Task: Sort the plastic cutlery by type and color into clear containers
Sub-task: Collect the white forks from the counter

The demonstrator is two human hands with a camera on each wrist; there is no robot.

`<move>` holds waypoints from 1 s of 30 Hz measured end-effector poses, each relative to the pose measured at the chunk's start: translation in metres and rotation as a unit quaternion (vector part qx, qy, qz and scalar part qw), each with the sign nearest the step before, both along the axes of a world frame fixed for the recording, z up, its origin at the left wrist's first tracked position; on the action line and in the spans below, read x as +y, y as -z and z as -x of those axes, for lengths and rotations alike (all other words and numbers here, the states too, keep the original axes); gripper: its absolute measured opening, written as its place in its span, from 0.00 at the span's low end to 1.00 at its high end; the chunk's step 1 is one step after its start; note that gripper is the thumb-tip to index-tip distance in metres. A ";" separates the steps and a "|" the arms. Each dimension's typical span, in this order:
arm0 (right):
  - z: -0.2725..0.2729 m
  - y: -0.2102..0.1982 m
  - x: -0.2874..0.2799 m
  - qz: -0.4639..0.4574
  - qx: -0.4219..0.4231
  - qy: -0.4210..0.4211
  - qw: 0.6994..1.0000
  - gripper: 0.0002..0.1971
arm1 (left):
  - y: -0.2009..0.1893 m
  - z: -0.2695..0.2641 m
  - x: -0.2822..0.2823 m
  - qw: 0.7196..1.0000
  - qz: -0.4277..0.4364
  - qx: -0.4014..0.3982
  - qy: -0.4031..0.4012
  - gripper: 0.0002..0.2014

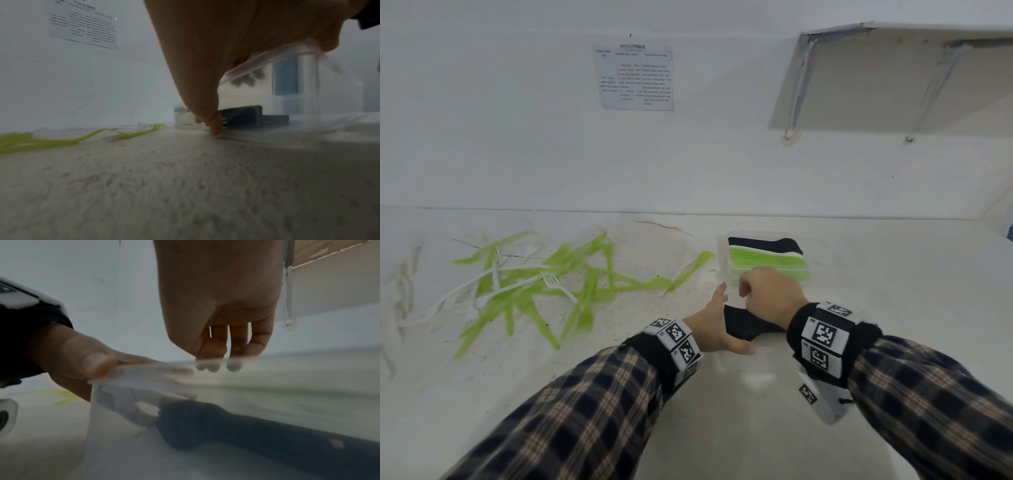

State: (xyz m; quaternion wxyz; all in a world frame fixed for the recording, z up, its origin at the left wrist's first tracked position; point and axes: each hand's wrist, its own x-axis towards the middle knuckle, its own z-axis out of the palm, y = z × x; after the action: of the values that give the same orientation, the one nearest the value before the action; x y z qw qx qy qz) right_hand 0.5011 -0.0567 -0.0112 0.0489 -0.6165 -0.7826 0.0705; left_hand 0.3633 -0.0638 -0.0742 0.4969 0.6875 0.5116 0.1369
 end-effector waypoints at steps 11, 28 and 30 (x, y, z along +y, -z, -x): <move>0.079 0.004 0.044 0.021 0.125 0.015 0.992 0.14 | -0.012 0.053 0.022 0.983 -0.110 0.103 -0.109 0.23; 0.164 0.021 0.100 0.134 0.003 0.101 0.986 0.17 | -0.002 0.252 0.072 0.895 -0.028 0.308 -0.322 0.27; 0.168 0.028 0.106 0.133 -0.012 0.118 0.984 0.18 | -0.001 0.255 0.074 0.900 -0.026 0.305 -0.311 0.26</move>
State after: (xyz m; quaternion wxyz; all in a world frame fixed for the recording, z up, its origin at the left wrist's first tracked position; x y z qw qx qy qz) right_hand 0.3327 0.0498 -0.0394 -0.0350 -0.7066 -0.6884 0.1597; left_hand 0.1078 0.0105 -0.0731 0.2308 0.5145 0.8218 0.0816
